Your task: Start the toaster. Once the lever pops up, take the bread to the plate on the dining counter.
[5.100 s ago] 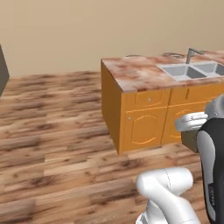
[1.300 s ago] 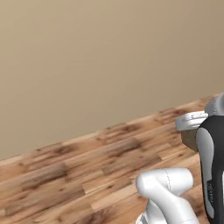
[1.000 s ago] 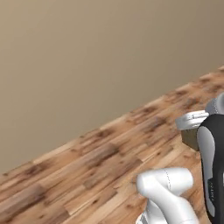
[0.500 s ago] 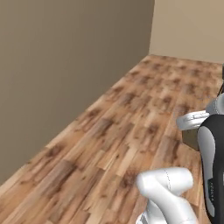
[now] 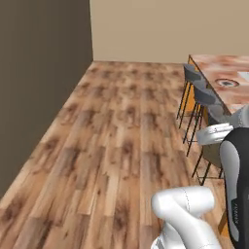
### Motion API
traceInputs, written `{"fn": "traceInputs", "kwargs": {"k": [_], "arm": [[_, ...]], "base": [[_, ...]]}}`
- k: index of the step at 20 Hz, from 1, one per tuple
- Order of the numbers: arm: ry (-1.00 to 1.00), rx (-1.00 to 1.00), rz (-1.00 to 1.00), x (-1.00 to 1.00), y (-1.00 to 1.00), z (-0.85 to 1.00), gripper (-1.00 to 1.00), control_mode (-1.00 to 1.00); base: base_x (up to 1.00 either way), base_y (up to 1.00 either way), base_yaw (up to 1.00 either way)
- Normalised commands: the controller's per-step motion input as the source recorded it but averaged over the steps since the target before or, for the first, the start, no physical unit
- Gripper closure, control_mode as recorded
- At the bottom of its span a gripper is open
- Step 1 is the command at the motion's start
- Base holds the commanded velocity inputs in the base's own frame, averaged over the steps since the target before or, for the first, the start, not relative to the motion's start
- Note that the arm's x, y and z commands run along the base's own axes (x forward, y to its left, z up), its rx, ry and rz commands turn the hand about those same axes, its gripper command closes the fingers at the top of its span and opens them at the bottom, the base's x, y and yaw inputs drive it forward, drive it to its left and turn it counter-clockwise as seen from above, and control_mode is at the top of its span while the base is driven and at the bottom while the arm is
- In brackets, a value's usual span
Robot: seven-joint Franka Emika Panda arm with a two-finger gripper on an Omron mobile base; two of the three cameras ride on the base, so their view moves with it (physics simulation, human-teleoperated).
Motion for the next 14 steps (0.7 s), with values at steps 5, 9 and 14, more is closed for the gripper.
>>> {"fn": "traceInputs", "kwargs": {"k": [5,9,14], "arm": [[0.0,0.0,0.0,0.0,0.0,0.0,1.0,1.0],[0.0,0.0,0.0,0.0,0.0,0.0,1.0,1.0],[0.0,0.0,0.0,0.0,0.0,0.0,1.0,1.0]], "base": [[0.64,0.61,-0.57],[0.62,0.52,-0.57],[0.58,0.46,-0.57]]}}
